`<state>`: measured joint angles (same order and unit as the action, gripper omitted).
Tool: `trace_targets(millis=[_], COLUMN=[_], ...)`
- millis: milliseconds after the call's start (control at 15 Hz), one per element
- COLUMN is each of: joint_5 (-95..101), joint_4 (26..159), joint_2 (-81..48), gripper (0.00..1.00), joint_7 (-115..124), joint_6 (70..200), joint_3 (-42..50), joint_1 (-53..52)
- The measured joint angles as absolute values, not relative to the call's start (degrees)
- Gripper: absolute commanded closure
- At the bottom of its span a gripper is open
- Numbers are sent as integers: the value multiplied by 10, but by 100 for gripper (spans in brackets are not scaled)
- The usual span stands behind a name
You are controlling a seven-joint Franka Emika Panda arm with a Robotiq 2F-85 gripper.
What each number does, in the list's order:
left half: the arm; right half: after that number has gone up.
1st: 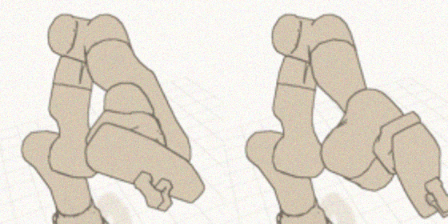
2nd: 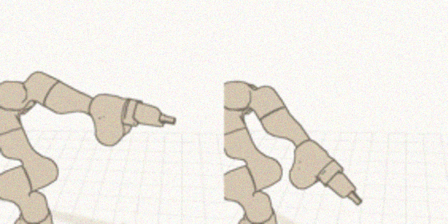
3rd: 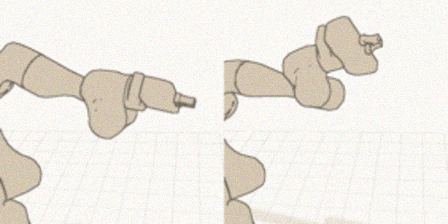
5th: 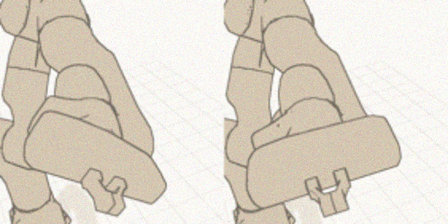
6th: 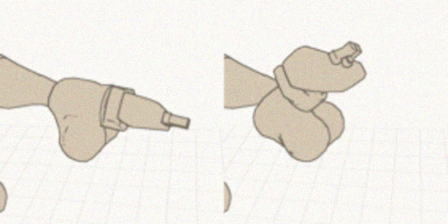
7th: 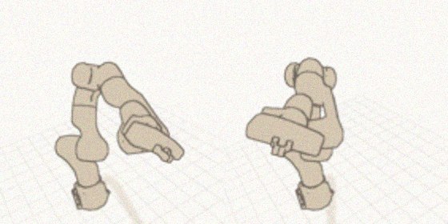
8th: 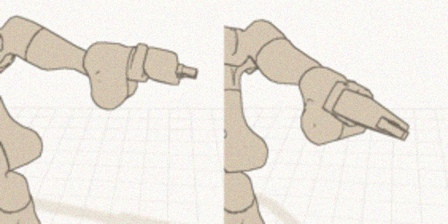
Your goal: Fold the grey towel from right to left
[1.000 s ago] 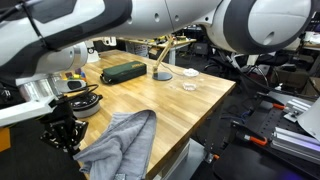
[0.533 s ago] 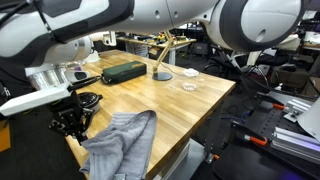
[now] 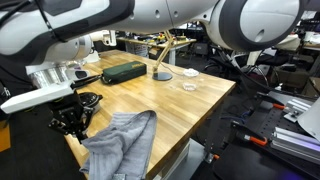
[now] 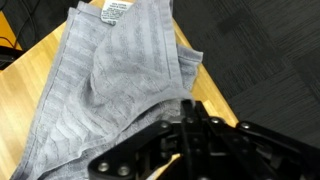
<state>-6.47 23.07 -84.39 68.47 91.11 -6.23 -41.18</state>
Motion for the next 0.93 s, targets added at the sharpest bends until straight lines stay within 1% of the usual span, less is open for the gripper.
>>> trace_targets(millis=[67,533,933], joint_5=[-65,-50,-44], joint_4=[231,214,207], joint_2=[-844,-843,-841], gripper=[99,99,99], joint_7=[685,690,741], joint_6=[911,913,923], joint_3=[-62,-56,-52], joint_1=[-412,-413,-417])
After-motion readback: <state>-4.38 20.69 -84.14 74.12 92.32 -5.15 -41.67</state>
